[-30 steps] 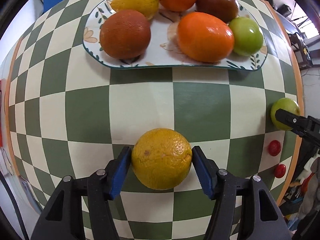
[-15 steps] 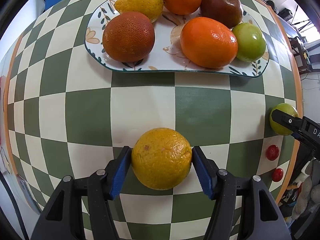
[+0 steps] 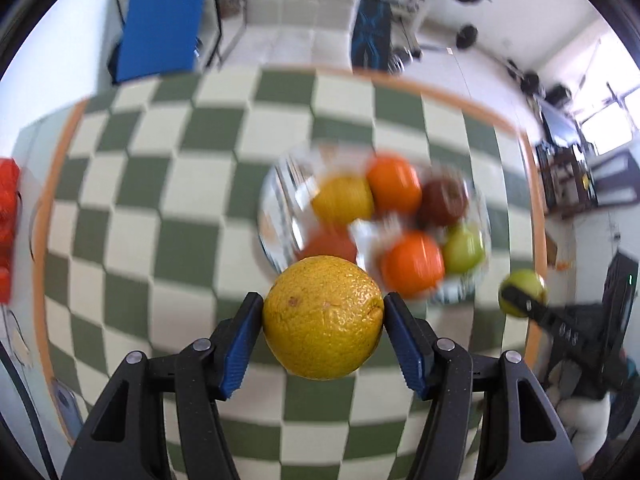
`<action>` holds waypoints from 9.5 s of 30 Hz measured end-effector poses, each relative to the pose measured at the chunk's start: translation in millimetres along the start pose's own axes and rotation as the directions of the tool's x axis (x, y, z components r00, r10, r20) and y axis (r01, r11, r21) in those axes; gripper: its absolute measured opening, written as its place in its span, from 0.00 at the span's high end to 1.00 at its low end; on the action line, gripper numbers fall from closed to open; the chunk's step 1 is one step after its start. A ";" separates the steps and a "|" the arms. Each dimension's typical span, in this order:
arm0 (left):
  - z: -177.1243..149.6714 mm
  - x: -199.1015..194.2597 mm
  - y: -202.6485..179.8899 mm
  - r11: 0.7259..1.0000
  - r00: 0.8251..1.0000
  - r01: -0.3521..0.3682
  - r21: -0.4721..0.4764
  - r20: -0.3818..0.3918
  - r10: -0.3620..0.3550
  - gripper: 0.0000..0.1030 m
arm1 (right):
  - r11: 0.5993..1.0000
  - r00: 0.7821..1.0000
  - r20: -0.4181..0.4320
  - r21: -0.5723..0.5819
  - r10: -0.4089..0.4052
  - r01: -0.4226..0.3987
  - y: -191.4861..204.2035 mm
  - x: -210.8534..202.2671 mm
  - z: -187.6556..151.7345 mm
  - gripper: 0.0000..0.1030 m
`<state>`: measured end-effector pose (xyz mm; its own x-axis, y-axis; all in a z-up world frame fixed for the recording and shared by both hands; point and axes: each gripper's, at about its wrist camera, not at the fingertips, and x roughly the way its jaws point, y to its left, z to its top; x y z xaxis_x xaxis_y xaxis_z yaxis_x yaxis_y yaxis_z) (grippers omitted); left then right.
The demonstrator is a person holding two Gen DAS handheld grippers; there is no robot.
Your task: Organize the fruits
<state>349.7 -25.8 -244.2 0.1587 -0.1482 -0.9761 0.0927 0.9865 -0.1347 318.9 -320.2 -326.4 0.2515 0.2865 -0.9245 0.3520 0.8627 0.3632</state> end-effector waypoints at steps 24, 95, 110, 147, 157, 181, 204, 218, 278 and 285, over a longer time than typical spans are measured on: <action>68.4 90.0 36.0 0.994 0.980 0.009 -0.112 -0.197 -0.031 0.13 | 0.997 0.998 -0.056 -0.075 -0.023 0.019 31.0 60.7 82.5 0.35; -146.5 -192.6 -75.8 0.991 0.929 -0.109 0.076 0.363 0.074 0.13 | 0.954 0.903 0.428 -0.250 -0.045 0.166 105.5 -287.7 -160.3 0.04; -116.4 -19.8 -118.9 0.957 0.983 -0.182 0.227 0.051 0.175 0.00 | 0.972 0.973 0.025 0.052 -0.230 0.229 -67.0 -110.4 -137.0 0.07; -124.5 115.7 -213.3 0.912 0.958 0.103 0.397 -0.287 0.017 0.74 | 0.969 0.980 -0.057 0.149 -0.193 0.200 -135.7 -64.0 -156.5 0.67; -59.2 52.7 -76.0 0.973 0.951 0.216 -0.085 -0.207 -0.229 0.74 | 0.995 1.000 -0.019 0.098 0.011 -0.009 -64.8 -48.7 -95.4 0.67; -10.2 128.8 12.9 0.718 0.877 0.236 -0.655 -0.175 -0.448 0.73 | 0.987 0.979 -0.126 0.011 0.161 -0.161 31.2 52.9 -10.0 0.67; -38.7 61.7 -23.8 0.981 0.984 -0.044 -0.187 -0.178 0.011 0.12 | 0.982 0.993 0.065 -0.159 -0.094 0.103 45.4 -21.1 -14.6 0.09; -73.3 -29.9 -36.2 0.980 0.979 -0.198 -0.007 0.051 0.198 0.00 | 0.944 0.964 0.203 -0.244 -0.174 0.222 69.0 -97.9 -61.0 0.04; -149.5 -228.5 -76.3 0.986 0.909 -0.158 0.045 0.396 0.128 0.00 | 0.937 0.885 0.461 -0.274 -0.070 0.217 126.0 -326.2 -164.3 0.04; -123.5 -190.3 -66.1 0.980 0.920 -0.195 0.022 0.350 0.175 0.00 | 0.932 0.894 0.434 -0.267 -0.110 0.244 121.2 -281.4 -130.9 0.04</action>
<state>192.0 -54.3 -70.6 0.5065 0.0123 -0.8622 0.0819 0.9947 0.0624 172.8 -241.7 -37.5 0.5775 -0.0195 -0.8161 0.1491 0.9854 0.0819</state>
